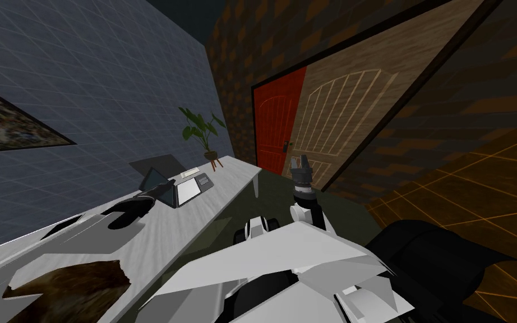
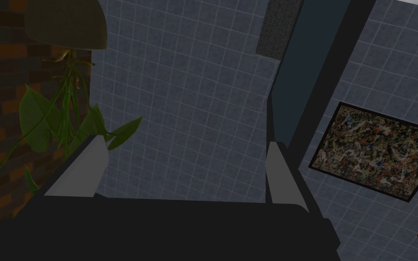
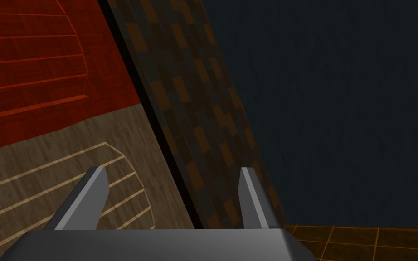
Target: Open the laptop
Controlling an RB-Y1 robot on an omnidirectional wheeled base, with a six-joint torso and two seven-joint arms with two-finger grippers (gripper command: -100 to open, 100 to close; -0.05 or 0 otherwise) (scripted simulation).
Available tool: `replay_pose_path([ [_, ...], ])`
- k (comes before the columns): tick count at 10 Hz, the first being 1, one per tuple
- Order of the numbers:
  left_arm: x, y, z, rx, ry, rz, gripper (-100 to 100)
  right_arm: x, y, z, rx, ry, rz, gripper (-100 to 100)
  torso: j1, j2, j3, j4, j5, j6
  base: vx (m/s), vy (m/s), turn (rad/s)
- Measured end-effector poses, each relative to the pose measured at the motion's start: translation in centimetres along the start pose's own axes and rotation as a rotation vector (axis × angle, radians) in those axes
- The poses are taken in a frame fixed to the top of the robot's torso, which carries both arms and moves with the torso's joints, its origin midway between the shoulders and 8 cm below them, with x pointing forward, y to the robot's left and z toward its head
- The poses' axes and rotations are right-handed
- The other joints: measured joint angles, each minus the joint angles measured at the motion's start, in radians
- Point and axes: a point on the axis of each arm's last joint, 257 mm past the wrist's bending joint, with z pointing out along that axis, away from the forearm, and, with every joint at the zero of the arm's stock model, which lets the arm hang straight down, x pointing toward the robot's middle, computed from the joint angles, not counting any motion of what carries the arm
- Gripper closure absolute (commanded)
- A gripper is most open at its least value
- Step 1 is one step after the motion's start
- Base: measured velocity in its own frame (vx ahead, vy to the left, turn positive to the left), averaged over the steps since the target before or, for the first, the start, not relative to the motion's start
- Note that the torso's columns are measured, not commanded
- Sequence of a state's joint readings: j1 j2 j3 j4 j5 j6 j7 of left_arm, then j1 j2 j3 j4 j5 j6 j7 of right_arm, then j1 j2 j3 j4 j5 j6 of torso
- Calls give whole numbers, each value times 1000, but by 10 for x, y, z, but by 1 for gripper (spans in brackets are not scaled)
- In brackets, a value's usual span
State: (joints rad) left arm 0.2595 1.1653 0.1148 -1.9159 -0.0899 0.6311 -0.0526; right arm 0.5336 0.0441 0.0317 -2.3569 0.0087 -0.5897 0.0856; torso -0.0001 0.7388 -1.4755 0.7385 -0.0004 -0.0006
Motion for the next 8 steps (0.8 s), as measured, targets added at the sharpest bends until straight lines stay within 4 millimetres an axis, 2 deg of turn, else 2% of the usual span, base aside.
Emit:
replay_pose_path([
  [8, -24, 5, -5, -48, 23, 37, -100, 0, 0, 0, 0, 0, 0, 0, -1, -1, 0, 0, 0, 0, -18, 18, -11],
])
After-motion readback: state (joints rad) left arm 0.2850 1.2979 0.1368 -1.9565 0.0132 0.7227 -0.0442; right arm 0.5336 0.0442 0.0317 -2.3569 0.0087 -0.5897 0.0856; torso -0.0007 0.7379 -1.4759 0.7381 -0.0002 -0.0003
